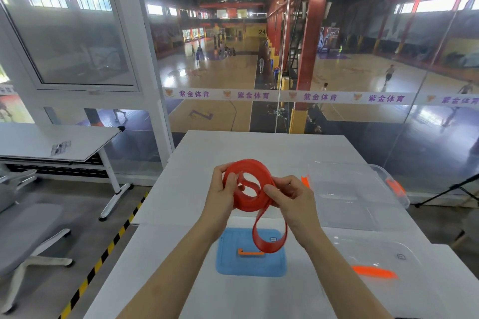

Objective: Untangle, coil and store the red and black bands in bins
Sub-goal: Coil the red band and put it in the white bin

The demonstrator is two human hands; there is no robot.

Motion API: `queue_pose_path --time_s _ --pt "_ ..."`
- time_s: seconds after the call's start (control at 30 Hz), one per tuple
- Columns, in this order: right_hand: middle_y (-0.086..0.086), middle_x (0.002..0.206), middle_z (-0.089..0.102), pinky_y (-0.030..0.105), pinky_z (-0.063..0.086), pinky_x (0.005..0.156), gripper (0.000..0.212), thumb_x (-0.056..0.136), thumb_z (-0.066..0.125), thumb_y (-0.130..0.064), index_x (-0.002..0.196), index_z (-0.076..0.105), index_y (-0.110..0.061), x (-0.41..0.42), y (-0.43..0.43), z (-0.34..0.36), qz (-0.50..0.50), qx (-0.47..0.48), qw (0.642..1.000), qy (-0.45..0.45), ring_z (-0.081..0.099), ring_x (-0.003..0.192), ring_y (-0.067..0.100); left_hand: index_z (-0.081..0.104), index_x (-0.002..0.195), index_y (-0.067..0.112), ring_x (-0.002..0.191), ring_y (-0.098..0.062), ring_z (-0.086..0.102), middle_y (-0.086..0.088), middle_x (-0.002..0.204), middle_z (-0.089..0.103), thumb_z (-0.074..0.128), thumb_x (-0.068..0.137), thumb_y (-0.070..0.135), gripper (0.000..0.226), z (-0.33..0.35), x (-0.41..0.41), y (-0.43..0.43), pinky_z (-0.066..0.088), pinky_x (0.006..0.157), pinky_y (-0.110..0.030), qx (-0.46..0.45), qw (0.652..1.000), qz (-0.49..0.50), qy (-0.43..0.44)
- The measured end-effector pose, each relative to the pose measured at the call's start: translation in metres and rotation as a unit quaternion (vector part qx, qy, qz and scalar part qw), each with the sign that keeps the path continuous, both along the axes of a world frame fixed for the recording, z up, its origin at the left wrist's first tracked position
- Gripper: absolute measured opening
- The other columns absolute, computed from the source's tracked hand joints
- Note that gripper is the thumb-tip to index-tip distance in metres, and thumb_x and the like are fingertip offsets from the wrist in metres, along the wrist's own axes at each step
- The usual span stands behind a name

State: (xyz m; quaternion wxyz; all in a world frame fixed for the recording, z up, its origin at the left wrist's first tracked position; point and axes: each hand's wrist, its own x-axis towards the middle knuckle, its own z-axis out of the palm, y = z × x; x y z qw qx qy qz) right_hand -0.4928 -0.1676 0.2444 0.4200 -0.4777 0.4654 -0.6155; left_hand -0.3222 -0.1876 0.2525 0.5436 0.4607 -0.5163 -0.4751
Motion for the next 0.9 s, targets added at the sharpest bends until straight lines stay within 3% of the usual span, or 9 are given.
queue_pose_path --time_s 0.1,0.17,0.33,0.4,0.57,0.7,0.9 --pt "0.010 0.091 0.082 0.032 0.064 0.077 0.010 0.088 0.082 -0.004 0.097 0.079 -0.008 -0.010 -0.005 0.001 0.024 0.015 1.000 0.010 0.079 0.087 0.026 0.048 0.124 0.026 0.114 -0.015 0.064 -0.001 0.125 0.062 0.046 0.107 0.041 0.023 0.002 0.018 -0.007 0.058 0.090 -0.030 0.013 0.992 -0.037 -0.120" --pt "0.010 0.091 0.082 0.035 0.064 0.080 0.011 0.085 0.085 -0.005 0.094 0.079 -0.008 -0.011 -0.006 0.001 0.041 0.022 0.998 0.043 0.079 0.089 0.027 0.045 0.133 0.028 0.113 -0.007 0.060 0.004 0.126 0.058 0.047 0.107 0.038 0.028 0.008 0.022 -0.012 0.051 0.088 -0.019 -0.020 0.975 -0.066 -0.212" --pt "0.010 0.090 0.082 0.037 0.065 0.083 0.011 0.084 0.086 -0.010 0.090 0.077 -0.008 -0.005 -0.006 0.003 0.058 0.035 0.995 0.077 0.080 0.086 0.026 0.047 0.144 0.034 0.119 -0.008 0.052 0.007 0.131 0.054 0.037 0.110 0.036 0.035 0.012 0.020 -0.016 0.037 0.100 -0.021 -0.063 0.909 -0.150 -0.383" --pt "0.011 0.089 0.081 0.036 0.065 0.081 0.012 0.084 0.086 -0.009 0.091 0.077 -0.008 -0.002 -0.006 0.002 0.044 0.032 0.996 0.069 0.080 0.084 0.026 0.053 0.138 0.033 0.117 -0.007 0.054 0.006 0.129 0.055 0.037 0.110 0.034 0.032 0.005 0.020 -0.015 0.040 0.096 -0.017 -0.062 0.929 -0.137 -0.339" --pt "0.001 0.098 0.082 0.027 0.062 0.079 0.012 0.088 0.083 -0.009 0.096 0.074 -0.011 0.005 -0.005 -0.003 -0.003 0.013 0.999 0.031 0.079 0.091 0.021 0.059 0.128 0.031 0.106 -0.016 0.063 0.002 0.121 0.065 0.035 0.112 0.032 0.028 -0.003 0.013 -0.010 0.054 0.079 -0.018 -0.004 0.994 -0.030 -0.104" --pt "-0.003 0.104 0.082 0.020 0.059 0.080 0.011 0.093 0.078 -0.009 0.100 0.070 -0.009 0.013 -0.001 -0.006 -0.025 0.000 0.999 0.028 0.078 0.094 0.014 0.058 0.130 0.029 0.115 -0.021 0.065 -0.001 0.124 0.067 0.035 0.111 0.036 0.030 -0.009 0.010 -0.012 0.058 0.093 -0.036 0.035 0.998 0.037 0.023" --pt "-0.005 0.110 0.081 0.027 0.063 0.072 0.022 0.094 0.077 -0.012 0.105 0.059 -0.005 0.033 0.001 -0.017 -0.060 0.003 0.998 -0.004 0.077 0.094 0.019 0.056 0.128 0.026 0.111 -0.020 0.065 -0.003 0.123 0.066 0.032 0.113 0.028 0.029 -0.006 0.007 -0.013 0.057 0.082 -0.031 0.056 0.983 0.074 0.161"
